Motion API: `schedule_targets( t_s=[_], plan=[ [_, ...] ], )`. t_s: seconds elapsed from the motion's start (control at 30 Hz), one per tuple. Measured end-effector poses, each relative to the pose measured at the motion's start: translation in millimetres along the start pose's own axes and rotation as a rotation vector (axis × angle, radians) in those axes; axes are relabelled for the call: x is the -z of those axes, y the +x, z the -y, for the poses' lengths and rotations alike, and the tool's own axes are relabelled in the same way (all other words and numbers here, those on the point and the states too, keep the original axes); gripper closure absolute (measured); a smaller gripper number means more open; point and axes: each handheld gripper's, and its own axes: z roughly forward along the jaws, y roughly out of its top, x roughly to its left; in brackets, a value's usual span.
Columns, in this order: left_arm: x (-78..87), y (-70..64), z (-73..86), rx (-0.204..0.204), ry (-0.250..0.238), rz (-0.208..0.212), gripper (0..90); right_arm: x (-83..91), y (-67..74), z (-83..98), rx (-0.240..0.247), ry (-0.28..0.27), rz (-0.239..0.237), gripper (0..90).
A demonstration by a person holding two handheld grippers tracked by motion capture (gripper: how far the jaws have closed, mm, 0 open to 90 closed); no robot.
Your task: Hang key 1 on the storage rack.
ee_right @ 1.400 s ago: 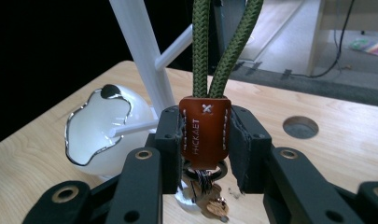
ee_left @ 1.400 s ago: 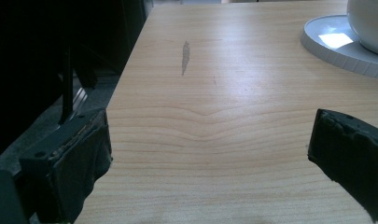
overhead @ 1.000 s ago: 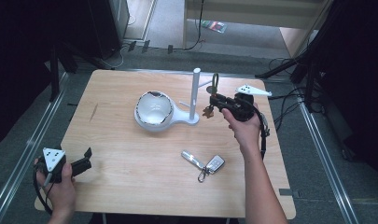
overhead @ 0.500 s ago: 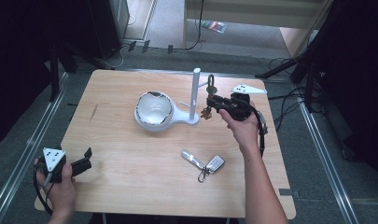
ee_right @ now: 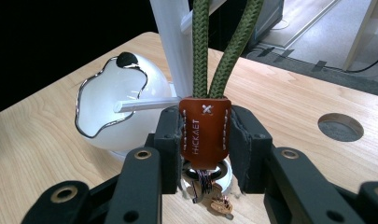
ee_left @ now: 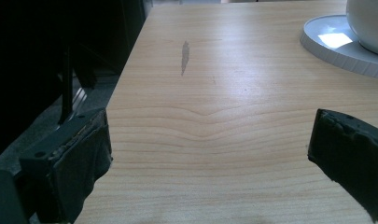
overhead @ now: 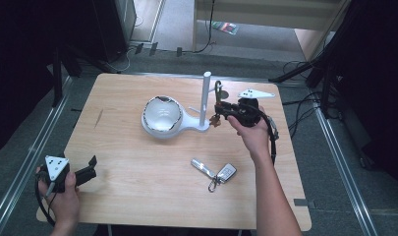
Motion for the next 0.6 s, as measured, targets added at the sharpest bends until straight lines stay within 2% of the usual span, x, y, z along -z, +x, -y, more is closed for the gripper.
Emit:
schedule_targets(
  t_s=[0.43,0.6],
  plan=[
    [0.0,0.0,-0.1,-0.002,0.001,0.001,0.0,-5.7,1.9,4.6,0.042,0.033,-0.012,66.9],
    [-0.1,0.1,0.0,0.000,0.000,0.001,0.0,-6.7,2.6,5.2,0.034,0.024,-0.011,64.6]
  ],
)
